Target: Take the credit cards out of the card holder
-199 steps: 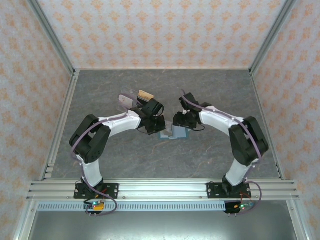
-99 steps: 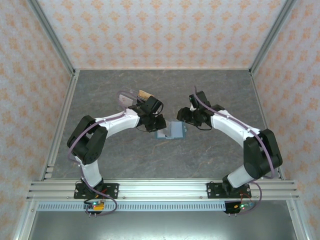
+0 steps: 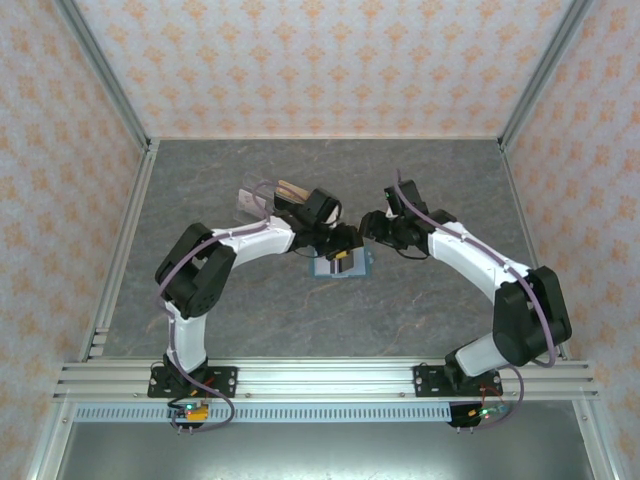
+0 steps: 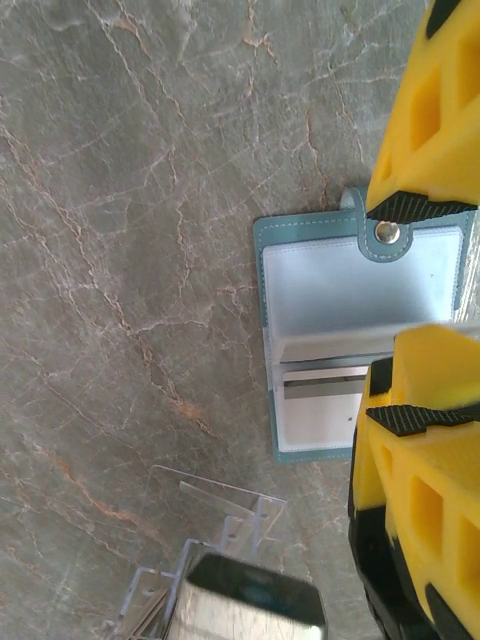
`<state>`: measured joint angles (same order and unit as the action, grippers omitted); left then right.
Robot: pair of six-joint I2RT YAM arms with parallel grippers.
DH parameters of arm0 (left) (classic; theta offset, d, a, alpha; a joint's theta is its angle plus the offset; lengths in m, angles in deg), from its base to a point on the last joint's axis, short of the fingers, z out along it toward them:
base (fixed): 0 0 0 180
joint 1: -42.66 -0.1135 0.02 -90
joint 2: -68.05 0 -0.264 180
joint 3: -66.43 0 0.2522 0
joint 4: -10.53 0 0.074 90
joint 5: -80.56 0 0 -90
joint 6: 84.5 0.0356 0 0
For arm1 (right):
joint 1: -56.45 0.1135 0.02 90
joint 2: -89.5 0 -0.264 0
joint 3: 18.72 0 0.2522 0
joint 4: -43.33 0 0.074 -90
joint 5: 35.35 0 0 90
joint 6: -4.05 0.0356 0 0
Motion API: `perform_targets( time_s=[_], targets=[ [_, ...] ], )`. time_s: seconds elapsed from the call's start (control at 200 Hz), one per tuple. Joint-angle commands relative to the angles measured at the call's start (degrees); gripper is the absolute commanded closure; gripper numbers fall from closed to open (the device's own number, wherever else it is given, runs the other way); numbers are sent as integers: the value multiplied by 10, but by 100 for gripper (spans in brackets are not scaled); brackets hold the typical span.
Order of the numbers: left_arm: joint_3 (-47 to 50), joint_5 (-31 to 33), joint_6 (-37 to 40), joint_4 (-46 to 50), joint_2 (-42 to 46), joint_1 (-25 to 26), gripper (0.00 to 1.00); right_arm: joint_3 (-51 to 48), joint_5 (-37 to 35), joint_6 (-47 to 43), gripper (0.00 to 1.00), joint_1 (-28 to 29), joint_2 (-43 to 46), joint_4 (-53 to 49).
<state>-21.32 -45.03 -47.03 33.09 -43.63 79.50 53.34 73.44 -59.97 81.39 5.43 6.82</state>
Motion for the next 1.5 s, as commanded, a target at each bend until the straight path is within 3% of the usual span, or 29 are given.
perform_targets(
  time_s=[0.0,0.25,0.515,1.071,1.496],
  targets=[
    [-12,-7,-7,-5,-6,-1,50,-6,-29,5,47,-3,18,-15],
    [47,46,-4,9,58,-35,54,10,-3,-15,61,2,-19,-27],
    [73,49,-14,5,42,-46,63,35,19,-16,66,35,-100,-39],
    [57,-3,-11,-19,-16,-39,68,51,44,-17,68,43,-190,-46],
    [51,-22,-13,-32,-24,-38,82,52,28,-18,71,43,-213,-56]
  ],
)
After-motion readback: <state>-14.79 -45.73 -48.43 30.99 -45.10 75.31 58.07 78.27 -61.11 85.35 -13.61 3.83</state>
